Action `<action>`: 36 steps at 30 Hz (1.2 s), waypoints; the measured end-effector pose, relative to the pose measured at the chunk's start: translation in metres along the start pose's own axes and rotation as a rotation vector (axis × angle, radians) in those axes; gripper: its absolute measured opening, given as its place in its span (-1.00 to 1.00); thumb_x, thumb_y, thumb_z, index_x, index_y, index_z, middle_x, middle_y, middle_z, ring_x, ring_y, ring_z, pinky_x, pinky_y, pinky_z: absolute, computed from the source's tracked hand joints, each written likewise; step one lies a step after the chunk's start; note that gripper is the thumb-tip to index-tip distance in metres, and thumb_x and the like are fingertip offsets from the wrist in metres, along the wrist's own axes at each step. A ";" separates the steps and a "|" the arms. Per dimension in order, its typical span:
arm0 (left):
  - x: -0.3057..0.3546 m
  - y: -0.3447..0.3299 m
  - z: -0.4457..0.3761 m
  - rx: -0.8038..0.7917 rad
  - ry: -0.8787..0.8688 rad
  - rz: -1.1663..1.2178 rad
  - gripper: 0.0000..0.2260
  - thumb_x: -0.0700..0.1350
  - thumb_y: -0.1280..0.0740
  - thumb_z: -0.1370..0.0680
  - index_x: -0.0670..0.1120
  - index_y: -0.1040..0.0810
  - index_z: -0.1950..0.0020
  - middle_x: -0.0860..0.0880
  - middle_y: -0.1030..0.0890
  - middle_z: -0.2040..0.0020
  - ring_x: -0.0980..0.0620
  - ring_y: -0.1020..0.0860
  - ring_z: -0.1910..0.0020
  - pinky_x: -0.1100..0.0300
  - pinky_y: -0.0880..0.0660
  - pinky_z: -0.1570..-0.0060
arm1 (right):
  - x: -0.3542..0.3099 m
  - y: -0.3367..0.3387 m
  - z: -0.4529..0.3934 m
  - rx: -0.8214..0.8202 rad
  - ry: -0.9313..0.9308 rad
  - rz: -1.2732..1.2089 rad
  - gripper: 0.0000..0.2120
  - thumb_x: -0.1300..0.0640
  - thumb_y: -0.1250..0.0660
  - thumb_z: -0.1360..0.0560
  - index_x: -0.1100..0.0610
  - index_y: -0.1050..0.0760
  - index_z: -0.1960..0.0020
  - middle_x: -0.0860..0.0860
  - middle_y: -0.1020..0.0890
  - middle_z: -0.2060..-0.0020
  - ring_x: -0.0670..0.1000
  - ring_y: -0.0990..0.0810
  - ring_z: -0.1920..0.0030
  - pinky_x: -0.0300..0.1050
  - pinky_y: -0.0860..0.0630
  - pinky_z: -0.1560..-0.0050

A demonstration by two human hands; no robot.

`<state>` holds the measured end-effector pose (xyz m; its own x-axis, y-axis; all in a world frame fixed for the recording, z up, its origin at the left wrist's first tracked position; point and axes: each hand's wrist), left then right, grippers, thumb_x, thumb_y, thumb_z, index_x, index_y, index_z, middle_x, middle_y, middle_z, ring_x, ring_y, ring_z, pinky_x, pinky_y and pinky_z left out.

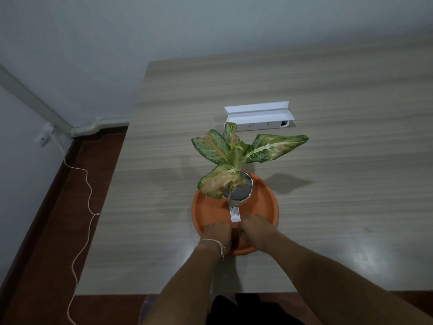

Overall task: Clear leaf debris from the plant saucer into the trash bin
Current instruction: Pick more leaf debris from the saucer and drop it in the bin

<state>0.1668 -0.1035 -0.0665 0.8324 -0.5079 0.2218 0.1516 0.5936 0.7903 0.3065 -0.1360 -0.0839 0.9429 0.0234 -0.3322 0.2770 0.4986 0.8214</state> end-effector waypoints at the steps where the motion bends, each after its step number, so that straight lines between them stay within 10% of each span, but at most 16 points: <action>1: -0.002 0.001 0.000 -0.003 -0.004 -0.002 -0.81 -0.06 -0.26 -0.47 0.01 -0.65 0.02 -0.12 -0.65 -0.01 -0.17 -0.59 0.01 0.02 -0.54 0.00 | 0.002 -0.001 -0.001 0.008 -0.010 -0.041 -0.83 0.17 -0.28 -0.49 0.16 -0.64 0.03 0.14 -0.67 0.04 0.15 -0.63 0.03 -0.01 -0.56 0.03; 9: -0.014 0.009 0.004 0.024 0.024 0.121 -0.82 -0.17 -0.27 -0.47 -0.04 -0.66 0.06 -0.13 -0.65 -0.03 -0.19 -0.59 -0.04 0.06 -0.53 0.00 | 0.008 0.014 -0.004 0.158 0.011 -0.239 -0.82 0.22 -0.28 -0.41 0.08 -0.55 0.34 0.00 -0.60 0.36 0.02 -0.54 0.28 -0.17 -0.42 0.31; 13: -0.022 0.013 0.007 0.106 0.105 0.218 -0.81 -0.16 -0.22 -0.54 -0.15 -0.62 -0.02 -0.20 -0.63 -0.08 -0.21 -0.57 -0.08 0.00 -0.55 -0.08 | 0.016 0.021 -0.008 0.289 -0.048 -0.365 -0.86 0.20 -0.35 -0.43 0.10 -0.70 0.13 0.00 -0.73 0.14 -0.03 -0.64 0.11 -0.19 -0.49 0.14; 21: -0.027 0.022 0.019 0.267 0.160 0.396 -0.84 -0.17 -0.27 -0.53 -0.21 -0.61 0.05 -0.19 -0.67 0.04 -0.16 -0.59 0.00 0.05 -0.54 -0.02 | 0.022 0.048 0.002 0.373 -0.024 -0.467 -0.83 0.31 -0.34 -0.43 0.19 -0.69 0.06 0.11 -0.65 0.28 -0.18 -0.44 0.40 -0.37 -0.26 0.36; 36: -0.061 0.019 0.079 0.472 0.332 0.510 -0.94 -0.15 -0.37 -0.46 -0.10 -0.62 0.16 -0.09 -0.66 0.20 -0.02 -0.61 0.19 0.21 -0.54 0.15 | -0.044 0.035 -0.007 0.234 0.206 -0.317 -0.85 0.21 -0.34 -0.44 0.13 -0.70 0.13 0.00 -0.73 0.18 -0.13 -0.54 0.23 -0.24 -0.40 0.15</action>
<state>0.0769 -0.1105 -0.0194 0.8657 0.0151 0.5003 -0.4755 0.3369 0.8126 0.2733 -0.1134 -0.0434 0.7546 0.0846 -0.6507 0.6035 0.2997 0.7389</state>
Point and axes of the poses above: each hand's wrist, its own z-axis away from the middle knuckle, its own y-axis out of the back of the hand, x = y × z
